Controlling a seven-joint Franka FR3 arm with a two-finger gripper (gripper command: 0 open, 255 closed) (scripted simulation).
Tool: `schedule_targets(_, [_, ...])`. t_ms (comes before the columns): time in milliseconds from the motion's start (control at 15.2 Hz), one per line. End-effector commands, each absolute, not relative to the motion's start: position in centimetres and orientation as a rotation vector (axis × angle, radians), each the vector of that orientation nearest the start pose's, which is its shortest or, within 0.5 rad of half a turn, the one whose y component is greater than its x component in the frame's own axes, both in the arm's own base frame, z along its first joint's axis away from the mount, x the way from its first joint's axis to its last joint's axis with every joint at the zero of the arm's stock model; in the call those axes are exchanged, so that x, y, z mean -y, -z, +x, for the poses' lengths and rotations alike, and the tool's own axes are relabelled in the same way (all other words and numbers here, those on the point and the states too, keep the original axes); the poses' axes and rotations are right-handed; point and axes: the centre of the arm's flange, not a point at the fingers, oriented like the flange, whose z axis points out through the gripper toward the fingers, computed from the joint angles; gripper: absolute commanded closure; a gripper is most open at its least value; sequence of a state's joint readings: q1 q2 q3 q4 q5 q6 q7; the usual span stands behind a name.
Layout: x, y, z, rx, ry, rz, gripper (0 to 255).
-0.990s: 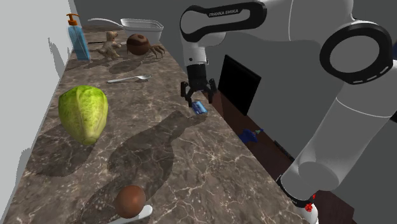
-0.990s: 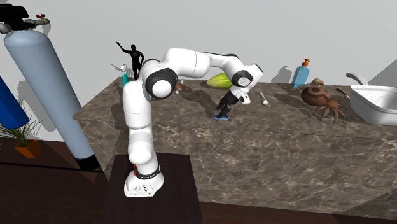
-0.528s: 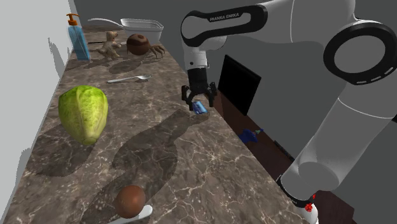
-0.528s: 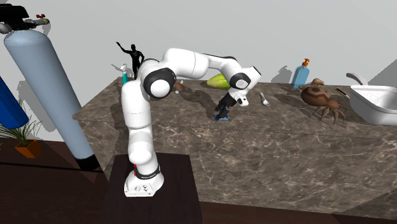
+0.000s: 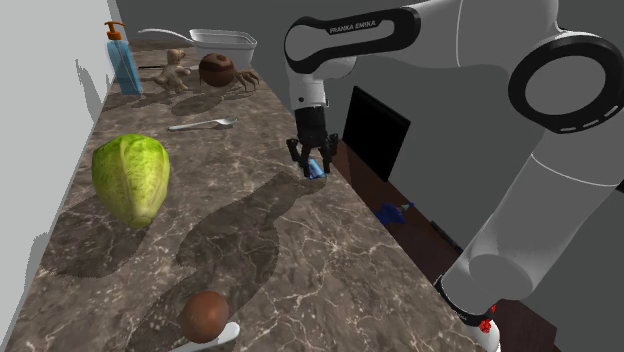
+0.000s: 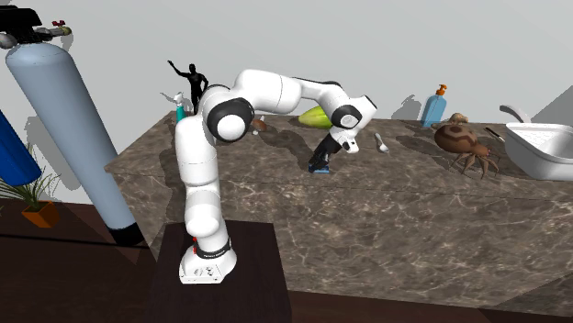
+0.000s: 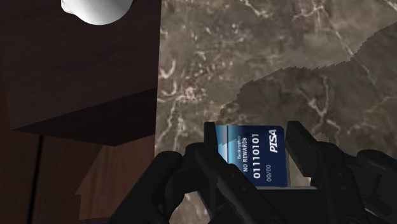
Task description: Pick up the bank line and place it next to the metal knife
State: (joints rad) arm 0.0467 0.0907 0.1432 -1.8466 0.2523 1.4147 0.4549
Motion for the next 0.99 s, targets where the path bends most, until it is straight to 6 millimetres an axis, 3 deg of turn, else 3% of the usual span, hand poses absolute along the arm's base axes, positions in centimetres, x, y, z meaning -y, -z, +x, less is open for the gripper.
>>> schedule_targets(0, [-12.6,-44.7,50.8,-0.423,-0.87,-2.898,255])
schedule_targets(264, [-12.6,-44.7,50.8,-0.423,-0.87,-2.898,255])
schedule_targets(924, [-12.6,-50.0,50.8,-0.423,-0.87,-2.898,255])
